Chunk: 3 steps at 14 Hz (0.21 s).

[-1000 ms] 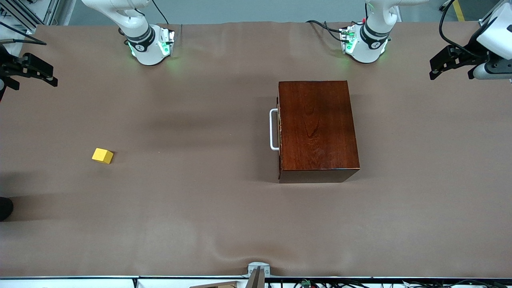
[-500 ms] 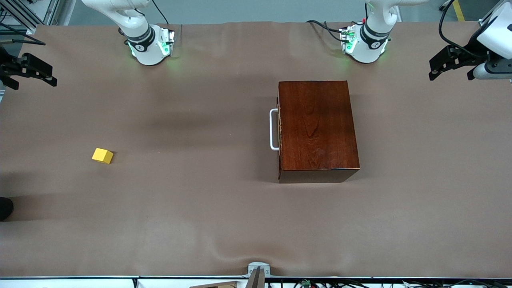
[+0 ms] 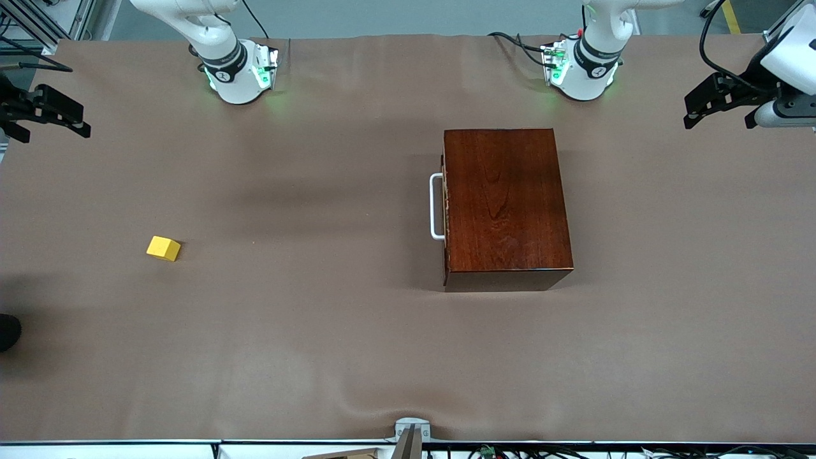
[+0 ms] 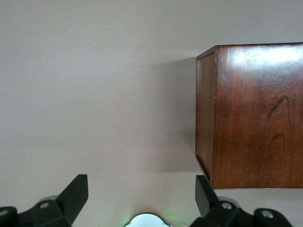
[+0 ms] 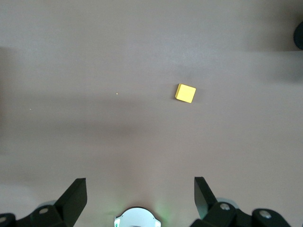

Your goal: Open drawer, take yellow block, close drawer

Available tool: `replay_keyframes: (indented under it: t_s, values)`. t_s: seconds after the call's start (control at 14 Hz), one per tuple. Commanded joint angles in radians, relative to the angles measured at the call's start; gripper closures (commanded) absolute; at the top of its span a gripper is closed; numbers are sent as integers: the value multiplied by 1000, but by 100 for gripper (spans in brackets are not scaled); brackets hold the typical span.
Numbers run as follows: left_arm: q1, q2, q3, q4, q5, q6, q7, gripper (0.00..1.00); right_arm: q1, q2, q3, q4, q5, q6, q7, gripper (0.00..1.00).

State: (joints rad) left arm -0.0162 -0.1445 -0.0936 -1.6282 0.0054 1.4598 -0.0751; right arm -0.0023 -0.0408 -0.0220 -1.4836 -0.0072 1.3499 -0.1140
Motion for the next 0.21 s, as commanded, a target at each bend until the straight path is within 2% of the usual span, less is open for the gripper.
replay_keyframes:
  t_s: [0.0,0.14]
  values:
    - [15,8,-6,21,-22,-3,6,0,-16,-24,10,-20,0,-2,-16,0]
    - [13,10,-6,22,-21,-4,5,0,-15,-24,10,-20,0,-2,-16,0]
